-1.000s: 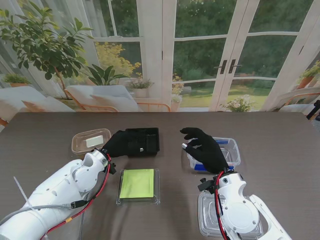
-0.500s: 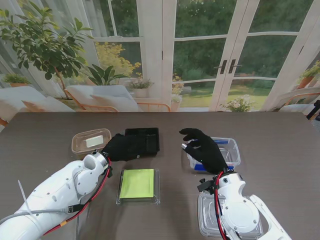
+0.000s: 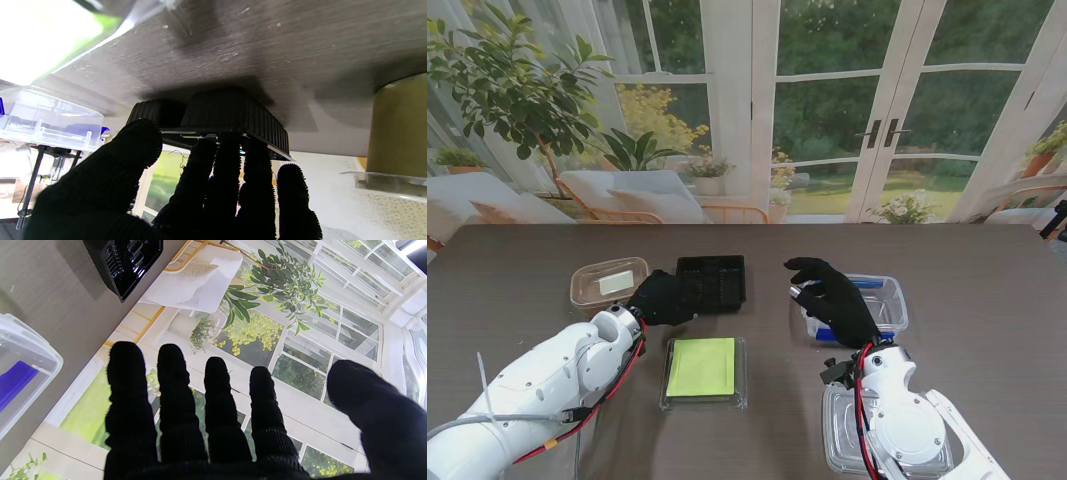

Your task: Pair container bodies with their lids

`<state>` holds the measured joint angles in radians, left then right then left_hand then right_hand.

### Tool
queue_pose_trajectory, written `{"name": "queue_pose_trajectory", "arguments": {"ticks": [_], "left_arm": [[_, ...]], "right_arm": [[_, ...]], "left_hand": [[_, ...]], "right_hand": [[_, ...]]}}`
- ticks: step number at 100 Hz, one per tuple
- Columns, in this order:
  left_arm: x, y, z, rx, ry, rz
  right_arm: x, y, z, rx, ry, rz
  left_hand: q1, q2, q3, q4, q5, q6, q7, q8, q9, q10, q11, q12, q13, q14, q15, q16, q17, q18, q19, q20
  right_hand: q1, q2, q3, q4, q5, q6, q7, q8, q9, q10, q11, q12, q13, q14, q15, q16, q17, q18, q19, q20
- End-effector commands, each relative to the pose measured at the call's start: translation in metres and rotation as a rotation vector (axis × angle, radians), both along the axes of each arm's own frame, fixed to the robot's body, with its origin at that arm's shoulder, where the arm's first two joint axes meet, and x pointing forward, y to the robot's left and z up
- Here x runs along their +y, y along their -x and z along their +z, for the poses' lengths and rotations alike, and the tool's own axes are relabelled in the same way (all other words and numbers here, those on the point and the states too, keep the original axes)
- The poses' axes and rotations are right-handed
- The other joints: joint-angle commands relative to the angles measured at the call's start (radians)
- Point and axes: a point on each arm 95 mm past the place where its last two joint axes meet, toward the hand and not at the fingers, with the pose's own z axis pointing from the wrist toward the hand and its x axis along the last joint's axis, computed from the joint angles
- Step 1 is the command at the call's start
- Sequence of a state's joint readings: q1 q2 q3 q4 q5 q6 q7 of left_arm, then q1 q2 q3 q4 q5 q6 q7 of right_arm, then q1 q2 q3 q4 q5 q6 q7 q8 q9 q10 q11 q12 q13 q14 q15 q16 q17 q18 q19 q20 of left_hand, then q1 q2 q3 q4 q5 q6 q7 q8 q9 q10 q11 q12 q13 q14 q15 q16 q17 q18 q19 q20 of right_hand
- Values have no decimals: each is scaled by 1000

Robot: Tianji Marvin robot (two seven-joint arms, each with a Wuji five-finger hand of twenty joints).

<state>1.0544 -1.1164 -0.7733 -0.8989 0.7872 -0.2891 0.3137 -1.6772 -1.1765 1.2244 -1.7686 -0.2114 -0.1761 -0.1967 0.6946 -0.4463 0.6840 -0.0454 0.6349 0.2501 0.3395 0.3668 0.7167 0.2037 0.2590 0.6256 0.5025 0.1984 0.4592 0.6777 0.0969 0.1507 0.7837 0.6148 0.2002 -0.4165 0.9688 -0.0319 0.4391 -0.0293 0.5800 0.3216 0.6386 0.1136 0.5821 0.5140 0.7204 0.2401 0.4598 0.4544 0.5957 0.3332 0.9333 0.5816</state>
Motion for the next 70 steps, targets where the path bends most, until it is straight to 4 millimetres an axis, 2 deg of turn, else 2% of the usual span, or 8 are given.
{"name": "queue_pose_trajectory", "arguments": {"ticks": [1,70], "left_arm": [[-2,-3,-1,16,0,-4],[-4,-12,-8,-19,-14,-65]], "right_arm": [[4,2,-2,10,-6,20],[7,0,-6,40,-43,39]], "left_hand": [[-8,-50,35,-37,-15,-11,25,10,17,-22,10,16,2,6,24,2,0,-34,28,19],[11,-50,61,-41,18,-49,100,9,67,-43,26,40,49,-1,55,13,41,-9,104,42]], "right_hand": [[16,17,-19,-29,22,-11,-20,-3,29,12,-16,-14,14,3,6,3,-367,13,-22,11],[17,34,-24,-28,23,3,-22,-19,42,25,-19,-13,26,15,12,6,-362,18,-17,16]]}}
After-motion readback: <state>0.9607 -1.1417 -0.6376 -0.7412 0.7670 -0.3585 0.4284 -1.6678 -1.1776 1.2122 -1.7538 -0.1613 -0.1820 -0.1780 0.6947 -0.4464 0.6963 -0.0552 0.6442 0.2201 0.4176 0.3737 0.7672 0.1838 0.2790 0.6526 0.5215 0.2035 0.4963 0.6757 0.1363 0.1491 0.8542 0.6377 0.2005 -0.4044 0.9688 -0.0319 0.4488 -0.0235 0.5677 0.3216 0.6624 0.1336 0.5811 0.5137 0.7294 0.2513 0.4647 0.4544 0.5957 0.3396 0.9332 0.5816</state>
